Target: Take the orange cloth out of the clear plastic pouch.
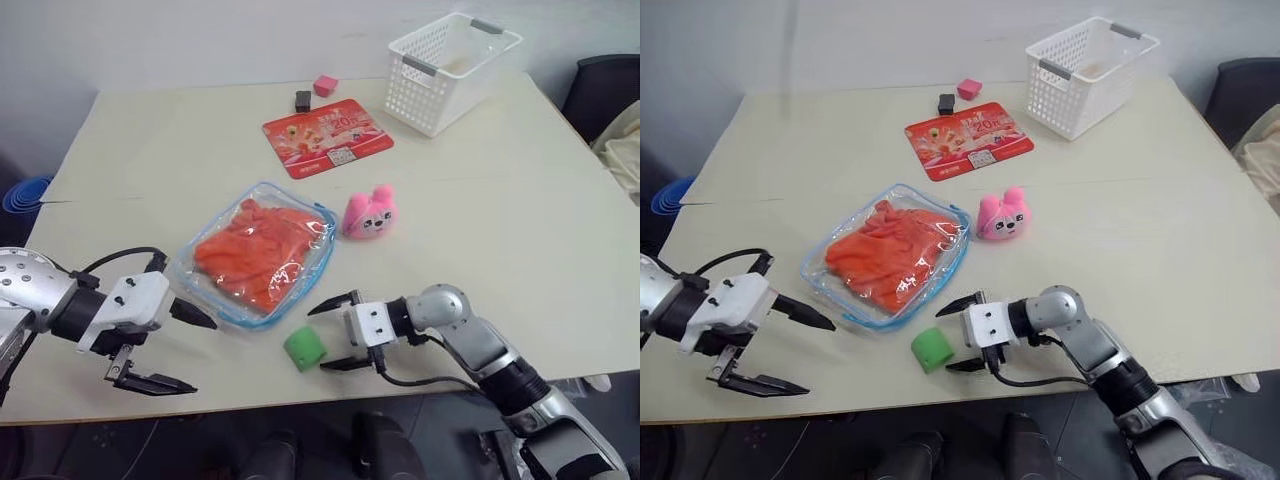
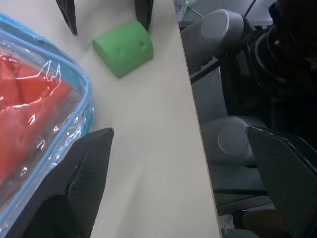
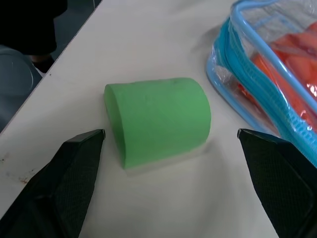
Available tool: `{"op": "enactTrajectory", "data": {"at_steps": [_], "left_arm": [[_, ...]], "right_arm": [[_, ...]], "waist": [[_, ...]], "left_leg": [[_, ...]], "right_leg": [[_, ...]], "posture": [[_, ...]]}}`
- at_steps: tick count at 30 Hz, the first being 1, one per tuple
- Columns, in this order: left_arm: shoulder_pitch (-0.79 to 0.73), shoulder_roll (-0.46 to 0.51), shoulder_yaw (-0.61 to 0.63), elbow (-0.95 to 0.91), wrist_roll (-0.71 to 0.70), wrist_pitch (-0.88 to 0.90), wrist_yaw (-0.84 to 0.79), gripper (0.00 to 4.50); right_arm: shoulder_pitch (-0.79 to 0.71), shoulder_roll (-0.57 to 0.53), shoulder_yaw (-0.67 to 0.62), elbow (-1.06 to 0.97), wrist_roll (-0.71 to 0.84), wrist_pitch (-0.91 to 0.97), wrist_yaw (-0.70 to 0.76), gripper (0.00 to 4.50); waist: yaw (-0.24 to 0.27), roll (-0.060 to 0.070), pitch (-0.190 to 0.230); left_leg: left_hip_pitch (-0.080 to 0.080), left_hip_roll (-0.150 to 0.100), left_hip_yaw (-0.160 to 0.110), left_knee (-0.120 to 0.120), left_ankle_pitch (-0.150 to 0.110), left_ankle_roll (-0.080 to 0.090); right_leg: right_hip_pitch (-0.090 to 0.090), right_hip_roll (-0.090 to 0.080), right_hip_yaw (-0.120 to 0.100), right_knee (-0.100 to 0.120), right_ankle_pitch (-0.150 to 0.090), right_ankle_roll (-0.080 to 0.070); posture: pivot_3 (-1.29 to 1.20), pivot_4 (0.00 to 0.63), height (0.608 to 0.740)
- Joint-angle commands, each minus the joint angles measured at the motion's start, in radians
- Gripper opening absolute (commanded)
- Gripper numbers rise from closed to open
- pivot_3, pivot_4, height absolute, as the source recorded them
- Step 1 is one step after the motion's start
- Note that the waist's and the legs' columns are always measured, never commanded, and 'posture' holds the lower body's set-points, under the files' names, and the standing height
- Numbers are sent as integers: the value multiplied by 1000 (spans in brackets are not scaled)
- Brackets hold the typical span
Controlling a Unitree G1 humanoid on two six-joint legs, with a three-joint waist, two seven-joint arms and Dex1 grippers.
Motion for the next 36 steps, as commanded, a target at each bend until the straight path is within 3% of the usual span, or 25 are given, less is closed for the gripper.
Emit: {"op": "enactTrajectory", "data": {"at_steps": [1, 8, 15, 20, 24, 28, 31, 36], "left_arm": [[-9, -7, 7, -9, 6, -11, 9, 4494], [-31, -25, -6, -17, 4, -8, 34, 4494], [-67, -37, -26, -11, 6, -9, 48, 4500], [-115, -67, -58, -17, -6, 4, 69, 4500], [-202, -173, -112, -33, -13, 18, 149, 4500], [-293, -333, -166, -22, 18, 11, 277, 4500], [-334, -406, -206, -39, -6, 37, 298, 4500], [-414, -480, -264, -18, -16, 54, 285, 4500]], "right_arm": [[-6, 24, 21, 30, -20, -46, 1, 4500], [-37, 65, 29, 111, -31, -84, 12, 4500], [-36, 61, 34, 135, -24, -82, 41, 2316], [0, 19, -14, 94, 7, -47, 30, 2316], [94, -87, -196, -61, 125, 116, -37, 2316], [211, -217, -461, -134, 214, 261, -148, 2316], [292, -310, -686, -40, 210, 295, -256, 2316], [386, -393, -907, 173, 169, 272, -407, 2316]], "waist": [[0, 0, 0], [-4, 0, 0], [-9, 0, 0], [-6, 0, 0], [27, 0, 0], [46, 0, 0], [47, 0, 0], [43, 0, 0]], "left_leg": [[0, 0, 0, 0, 0, 0], [1, 0, 0, 1, 1, -1], [1, 1, 0, 1, 1, -2], [1, 0, 0, 1, 1, -2], [0, -2, -2, 2, 1, 0], [-4, -5, -3, 11, -1, 3], [-6, -5, -2, 14, -2, 4], [-5, -4, 0, 14, -2, 4]], "right_leg": [[0, 0, 0, 0, 0, 0], [0, 1, 1, 1, 0, 0], [0, 1, 1, 2, 0, 0], [0, 1, 1, 2, 0, 0], [1, -1, 1, 2, 0, 0], [2, -2, 1, 2, 1, 1], [2, -2, 1, 1, 1, 2], [1, -2, 2, 1, 1, 2]], "posture": [[0, 150, 740], [0, 150, 740], [0, 150, 740], [0, 150, 740], [0, 150, 740], [0, 150, 740], [0, 150, 740], [0, 150, 740]]}}
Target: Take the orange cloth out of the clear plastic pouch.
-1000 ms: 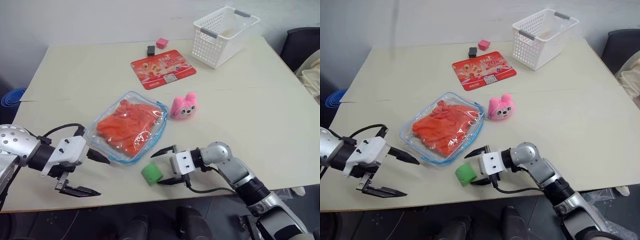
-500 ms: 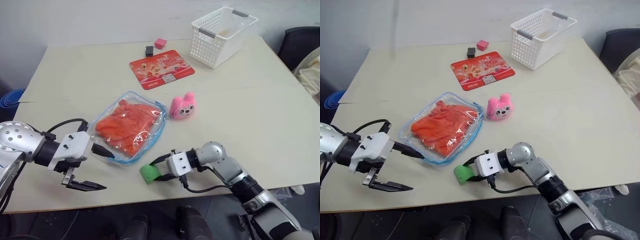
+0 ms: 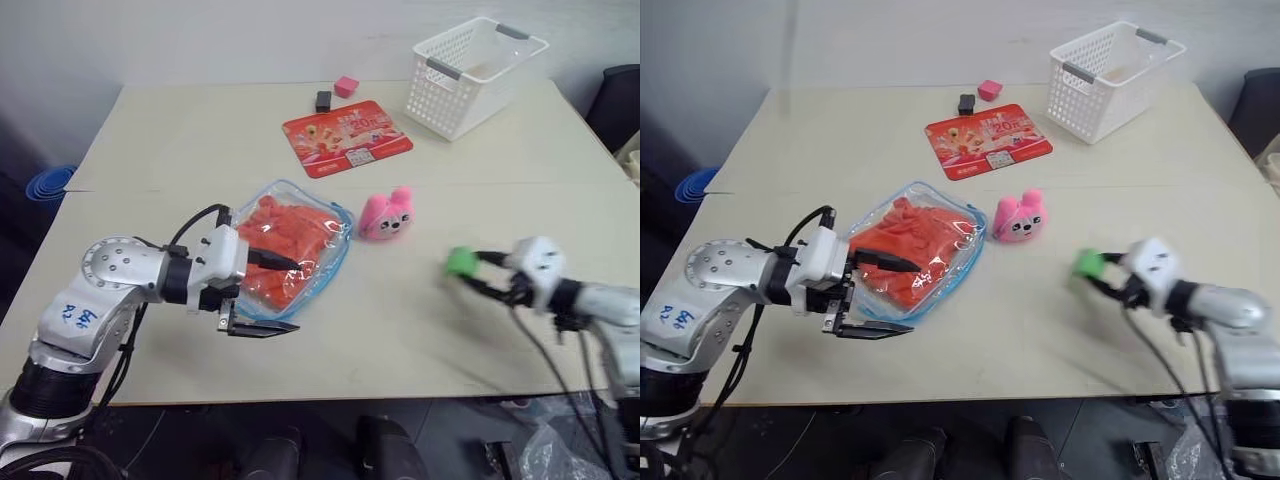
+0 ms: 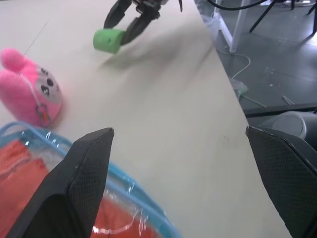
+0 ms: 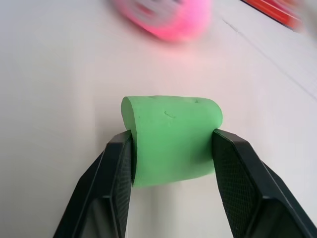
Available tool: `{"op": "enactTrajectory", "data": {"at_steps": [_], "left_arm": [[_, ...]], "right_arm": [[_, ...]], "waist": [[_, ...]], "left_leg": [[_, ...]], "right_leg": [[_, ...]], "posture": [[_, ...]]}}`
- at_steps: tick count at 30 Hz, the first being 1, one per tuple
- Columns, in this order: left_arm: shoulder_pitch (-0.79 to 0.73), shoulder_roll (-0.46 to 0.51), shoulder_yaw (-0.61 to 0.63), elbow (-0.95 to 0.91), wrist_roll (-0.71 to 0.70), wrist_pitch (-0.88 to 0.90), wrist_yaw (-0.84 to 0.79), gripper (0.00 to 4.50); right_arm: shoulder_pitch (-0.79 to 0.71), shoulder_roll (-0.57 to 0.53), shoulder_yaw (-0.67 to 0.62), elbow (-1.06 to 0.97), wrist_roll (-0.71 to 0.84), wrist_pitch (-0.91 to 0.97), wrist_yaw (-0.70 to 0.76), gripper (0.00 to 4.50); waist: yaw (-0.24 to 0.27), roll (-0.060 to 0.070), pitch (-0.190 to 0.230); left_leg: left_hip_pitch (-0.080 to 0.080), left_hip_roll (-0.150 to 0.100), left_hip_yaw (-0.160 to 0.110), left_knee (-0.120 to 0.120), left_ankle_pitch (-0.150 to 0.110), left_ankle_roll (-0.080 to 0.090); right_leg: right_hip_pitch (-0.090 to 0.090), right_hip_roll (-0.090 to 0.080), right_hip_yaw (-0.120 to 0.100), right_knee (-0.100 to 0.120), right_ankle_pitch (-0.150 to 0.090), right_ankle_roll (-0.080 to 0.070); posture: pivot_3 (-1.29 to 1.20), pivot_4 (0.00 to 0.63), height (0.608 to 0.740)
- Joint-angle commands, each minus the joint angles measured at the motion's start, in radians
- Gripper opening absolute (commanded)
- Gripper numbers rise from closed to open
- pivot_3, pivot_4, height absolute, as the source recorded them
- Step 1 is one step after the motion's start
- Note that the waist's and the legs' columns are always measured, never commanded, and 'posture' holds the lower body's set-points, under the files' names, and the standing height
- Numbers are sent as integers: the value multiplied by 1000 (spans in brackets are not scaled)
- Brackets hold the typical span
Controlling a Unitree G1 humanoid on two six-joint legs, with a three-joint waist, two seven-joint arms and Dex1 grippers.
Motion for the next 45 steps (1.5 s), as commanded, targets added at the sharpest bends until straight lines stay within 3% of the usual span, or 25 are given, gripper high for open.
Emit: {"op": "enactTrajectory", "data": {"at_steps": [1, 4, 7, 11, 12, 18, 22, 24, 28, 33, 40, 45], "left_arm": [[-54, -28, -25, 0, -13, -6, -13, 4500], [-97, -50, -54, 38, 9, -23, -33, 4500], [-120, -60, -71, 66, 28, -38, -43, 4500], [-122, -64, -83, 75, 56, -52, -43, 4500], [-119, -63, -83, 73, 62, -53, -40, 4500], [-74, -41, -66, 32, 114, -36, 33, 4500], [-31, 30, -86, -17, 250, 22, 141, 4500], [1, 59, -99, -50, 293, 85, 190, 4500], [52, 85, -133, -157, 331, 257, 270, 4500], [37, 78, -193, -207, 369, 345, 322, 4500], [23, 122, -328, -180, 526, 305, 358, 4500], [40, 115, -336, -144, 570, 266, 365, 3309]], "right_arm": [[48, -33, -112, 103, -26, -24, -93, 2316], [67, -15, -143, 167, -11, 0, -131, 2316], [60, 2, -151, 205, 15, 8, -143, 3010], [59, -1, -154, 209, 40, -2, -128, 4376], [63, -8, -152, 204, 45, -5, -119, 4467], [109, -150, -119, 203, -18, -110, 9, 4467], [76, -256, -148, 252, 45, -112, 158, 4467], [80, -285, -175, 144, 154, -21, 271, 4467], [114, -299, -195, -289, 515, 333, 410, 4467], [73, -276, -134, -568, 714, 506, 374, 4467], [-5, -236, -30, -657, 723, 530, 318, 4467], [-12, -224, -8, -664, 698, 522, 296, 4500]], "waist": [[-5, 0, 0], [-18, 0, 0], [-30, 0, 0], [-37, 0, 0], [-36, 0, 0], [-30, 1, 0], [-28, 1, 0], [-28, 1, 0], [-30, 1, 0], [-1, -1, 1], [24, -1, 1], [26, -1, 1]], "left_leg": [[0, 0, 0, 0, 0, 0], [1, 1, 3, 0, 0, 0], [5, 3, 10, -1, 0, 0], [6, 3, 12, -1, 0, 0], [6, 3, 12, -1, 0, 0], [6, 2, 12, 0, 0, 0], [6, 3, 12, -1, 0, 0], [6, 3, 13, -2, 0, 0], [6, 6, 14, -3, 0, 0], [6, 12, 13, 1, -4, -3], [4, 12, 13, 1, -5, -2], [4, 13, 14, 1, -5, -2]], "right_leg": [[0, 0, 0, 0, 0, 0], [0, 1, 1, 0, 0, 0], [1, 2, 5, 1, 0, 0], [0, 2, 8, 4, 0, 0], [0, 2, 8, 3, 0, 0], [0, 2, 9, 3, 1, 1], [0, 2, 9, 1, 1, 2], [0, 3, 10, 0, 1, 2], [0, 5, 11, -1, 1, 2], [2, 12, 12, -3, 2, 2], [3, 13, 12, -9, 3, 2], [2, 14, 12, -10, 3, 3]], "posture": [[0, 150, 740], [0, 150, 740], [0, 150, 740], [0, 150, 740], [0, 150, 740], [0, 150, 740], [0, 150, 740], [0, 150, 740], [0, 150, 740], [0, 150, 740], [0, 150, 740], [0, 150, 740]]}}
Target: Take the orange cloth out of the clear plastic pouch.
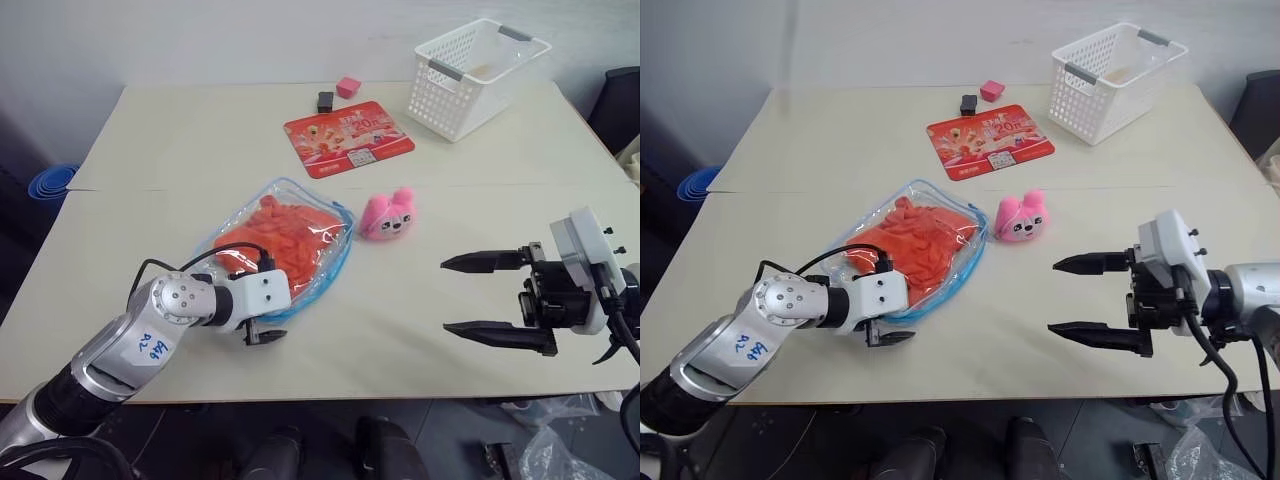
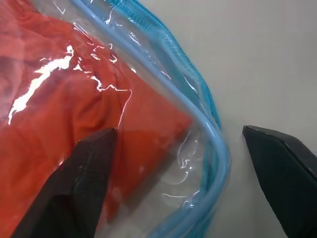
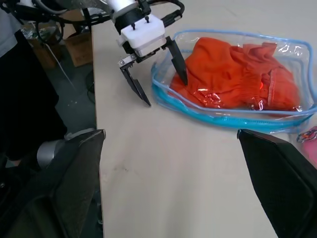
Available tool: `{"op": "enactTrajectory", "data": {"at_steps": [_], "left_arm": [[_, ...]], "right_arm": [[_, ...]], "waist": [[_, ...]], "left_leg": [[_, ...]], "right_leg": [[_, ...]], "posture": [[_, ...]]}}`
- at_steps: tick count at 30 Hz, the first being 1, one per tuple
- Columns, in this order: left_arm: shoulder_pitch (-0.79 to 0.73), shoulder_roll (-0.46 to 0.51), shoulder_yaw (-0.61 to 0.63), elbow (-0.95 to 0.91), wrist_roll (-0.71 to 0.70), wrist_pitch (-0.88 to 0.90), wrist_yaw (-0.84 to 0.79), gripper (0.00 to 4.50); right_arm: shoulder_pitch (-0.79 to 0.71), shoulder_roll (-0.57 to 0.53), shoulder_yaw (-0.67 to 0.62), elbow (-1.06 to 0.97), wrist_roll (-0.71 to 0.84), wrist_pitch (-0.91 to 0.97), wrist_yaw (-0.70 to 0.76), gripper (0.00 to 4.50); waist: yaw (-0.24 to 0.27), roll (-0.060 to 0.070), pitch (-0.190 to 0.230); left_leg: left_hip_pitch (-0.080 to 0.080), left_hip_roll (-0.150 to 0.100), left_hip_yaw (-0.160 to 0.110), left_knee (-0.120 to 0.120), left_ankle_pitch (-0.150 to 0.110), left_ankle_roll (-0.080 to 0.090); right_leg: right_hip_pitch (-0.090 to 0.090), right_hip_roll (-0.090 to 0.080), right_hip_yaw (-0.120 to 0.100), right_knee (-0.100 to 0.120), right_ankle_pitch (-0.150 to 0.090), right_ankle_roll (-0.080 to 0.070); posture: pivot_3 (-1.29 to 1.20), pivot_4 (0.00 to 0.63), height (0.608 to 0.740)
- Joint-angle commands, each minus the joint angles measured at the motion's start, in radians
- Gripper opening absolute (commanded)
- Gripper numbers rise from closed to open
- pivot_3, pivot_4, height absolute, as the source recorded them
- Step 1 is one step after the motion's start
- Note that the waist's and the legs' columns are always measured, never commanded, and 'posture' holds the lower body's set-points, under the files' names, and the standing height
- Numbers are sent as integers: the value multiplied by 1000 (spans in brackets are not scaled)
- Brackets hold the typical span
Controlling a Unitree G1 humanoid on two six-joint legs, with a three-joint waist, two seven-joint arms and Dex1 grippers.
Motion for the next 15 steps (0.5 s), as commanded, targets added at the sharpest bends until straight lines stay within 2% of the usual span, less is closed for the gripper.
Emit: {"op": "enactTrajectory", "data": {"at_steps": [1, 6, 11, 13, 15], "left_arm": [[9, 10, 0, 14, 48, -32, 7, 2971], [23, 6, 20, 25, 58, -58, -1, 1552], [49, 39, 57, 50, 44, -175, -52, 172], [56, 43, 81, 68, 26, -229, -76, 42], [63, 60, 113, 109, 13, -373, -118, 42]], "right_arm": [[-4, 11, 1, -28, -16, -11, -11, 4500], [-7, 16, 7, -15, -39, -18, -22, 4500], [-12, 19, 10, -10, -57, -20, -23, 4500], [-18, 19, 11, -7, -59, -17, -23, 4500], [-23, 18, 12, -2, -62, -15, -21, 4500]], "waist": [[1, 0, 0], [0, 0, 0], [-2, 0, 0], [-3, 0, 0], [-3, 0, 0]], "left_leg": [[0, 0, 0, 0, 0, 0], [0, 0, 1, 0, 0, 0], [0, 1, 1, 0, 0, 0], [1, 1, 1, 0, 0, 0], [1, 1, 1, 0, 0, 0]], "right_leg": [[0, 0, 0, 0, 0, 0], [0, 0, 0, 0, 0, 0], [0, 1, 0, 0, 0, 0], [0, 1, 1, 0, 0, 0], [0, 1, 0, 0, 0, 0]], "posture": [[0, 150, 740], [0, 150, 740], [0, 150, 740], [0, 150, 740], [0, 150, 740]]}}
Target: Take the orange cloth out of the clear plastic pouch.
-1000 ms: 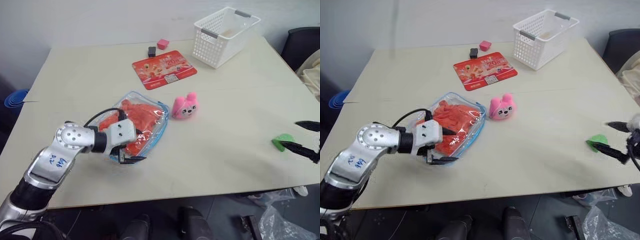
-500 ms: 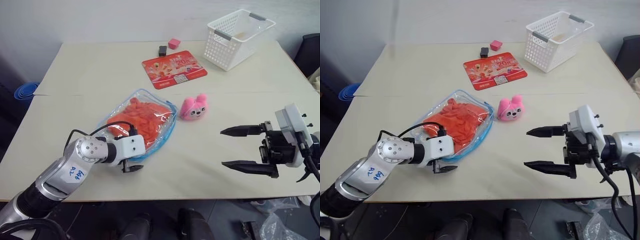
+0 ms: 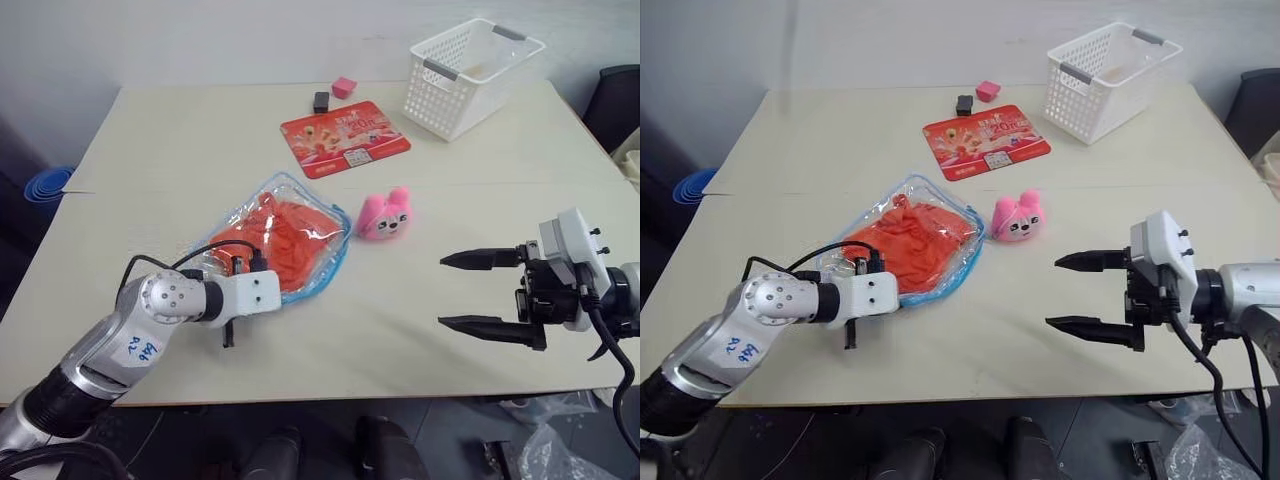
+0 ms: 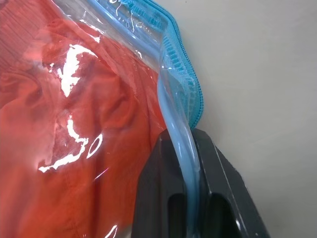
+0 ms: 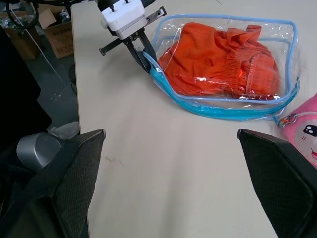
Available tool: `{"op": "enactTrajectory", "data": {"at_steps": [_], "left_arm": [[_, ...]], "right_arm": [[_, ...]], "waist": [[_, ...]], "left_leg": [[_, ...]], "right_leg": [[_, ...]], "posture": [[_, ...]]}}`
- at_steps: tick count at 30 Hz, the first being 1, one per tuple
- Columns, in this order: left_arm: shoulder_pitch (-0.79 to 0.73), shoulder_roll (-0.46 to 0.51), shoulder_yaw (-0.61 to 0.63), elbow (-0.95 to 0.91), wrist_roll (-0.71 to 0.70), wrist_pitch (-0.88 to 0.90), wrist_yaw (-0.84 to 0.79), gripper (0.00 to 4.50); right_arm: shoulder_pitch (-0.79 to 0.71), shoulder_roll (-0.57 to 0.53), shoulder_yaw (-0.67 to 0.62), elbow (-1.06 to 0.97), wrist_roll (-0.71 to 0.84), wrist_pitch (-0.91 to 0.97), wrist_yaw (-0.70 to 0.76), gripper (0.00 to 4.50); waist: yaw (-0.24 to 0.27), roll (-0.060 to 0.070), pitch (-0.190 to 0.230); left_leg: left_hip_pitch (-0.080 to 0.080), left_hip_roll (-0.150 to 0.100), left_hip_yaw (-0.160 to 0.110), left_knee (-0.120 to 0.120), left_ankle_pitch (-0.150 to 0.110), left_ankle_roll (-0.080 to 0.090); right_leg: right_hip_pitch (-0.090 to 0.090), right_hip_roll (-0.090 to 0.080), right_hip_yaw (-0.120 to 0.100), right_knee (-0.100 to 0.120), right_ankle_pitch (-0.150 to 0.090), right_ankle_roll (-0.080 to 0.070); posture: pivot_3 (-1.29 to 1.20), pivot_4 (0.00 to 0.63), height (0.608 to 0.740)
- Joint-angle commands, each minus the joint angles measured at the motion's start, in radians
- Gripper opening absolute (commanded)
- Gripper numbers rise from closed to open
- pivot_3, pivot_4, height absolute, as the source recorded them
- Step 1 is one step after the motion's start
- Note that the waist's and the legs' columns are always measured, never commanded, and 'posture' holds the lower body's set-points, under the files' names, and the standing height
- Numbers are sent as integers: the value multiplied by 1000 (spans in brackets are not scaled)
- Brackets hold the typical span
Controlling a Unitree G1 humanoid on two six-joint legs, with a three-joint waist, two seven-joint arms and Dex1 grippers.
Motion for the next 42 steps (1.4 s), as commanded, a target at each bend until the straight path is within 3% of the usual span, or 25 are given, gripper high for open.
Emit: {"op": "enactTrajectory", "data": {"at_steps": [1, 7, 14, 18, 26, 29, 32, 36, 42], "left_arm": [[18, 41, 61, 62, -32, -262, -89, 42], [42, 97, 131, 289, -117, -818, -301, 42], [-179, -51, 91, 689, -115, -1246, -414, 42], [-356, -148, 24, 972, -108, -1585, -491, 42], [-499, -234, -120, 1244, -159, -1964, -512, 42], [-526, -255, -119, 1313, -162, -1917, -497, 42], [-524, -245, -86, 1299, -150, -1706, -484, 42], [-445, -193, -65, 1127, -182, -1487, -508, 1075], [-312, -113, -12, 863, -218, -1334, -517, 2987]], "right_arm": [[-19, 5, -13, -3, 2, -7, 1, 4500], [-29, 1, -7, 12, -10, -7, 9, 4500], [-22, -1, 0, 17, -36, -8, 22, 4500], [8, -11, -2, 17, -72, -22, 44, 4500], [19, -4, -19, 5, -72, -9, 42, 4500], [22, -5, -22, 3, -77, -10, 38, 4500], [47, -6, -42, 3, -91, -16, 36, 4500], [78, 3, -55, 0, -102, -25, 30, 4500], [85, 16, -47, 20, -122, -45, 12, 4500]], "waist": [[0, 0, 0], [-1, 0, 0], [13, 0, 0], [15, 0, 0], [-6, -1, 0], [-10, -1, 0], [-10, -1, 0], [-16, -1, 0], [-21, -1, 0]], "left_leg": [[0, 0, 0, 0, 0, 0], [0, 0, 0, 0, 0, 0], [-1, 0, 0, 1, 0, 0], [-3, 0, 1, 2, 0, 0], [-16, -1, 7, 10, 0, 1], [-16, -1, 8, 12, 0, 1], [-16, -1, 8, 14, 0, 1], [-17, -1, 8, 14, -1, 2], [-17, 0, 8, 14, -1, 2]], "right_leg": [[0, 0, 0, 0, 0, 0], [0, 0, -1, -1, 0, 0], [0, -1, -2, -1, 1, 0], [-2, 0, -2, -1, 2, 2], [-18, 0, -2, 7, 4, 4], [-18, 0, 0, 7, 5, 4], [-18, 0, 2, 8, 5, 4], [-18, 1, 3, 9, 5, 5], [-18, 1, 4, 9, 5, 4]], "posture": [[0, 150, 740], [0, 150, 740], [0, 150, 740], [0, 150, 740], [0, 150, 740], [0, 150, 740], [0, 150, 740], [0, 150, 740], [0, 150, 740]]}}
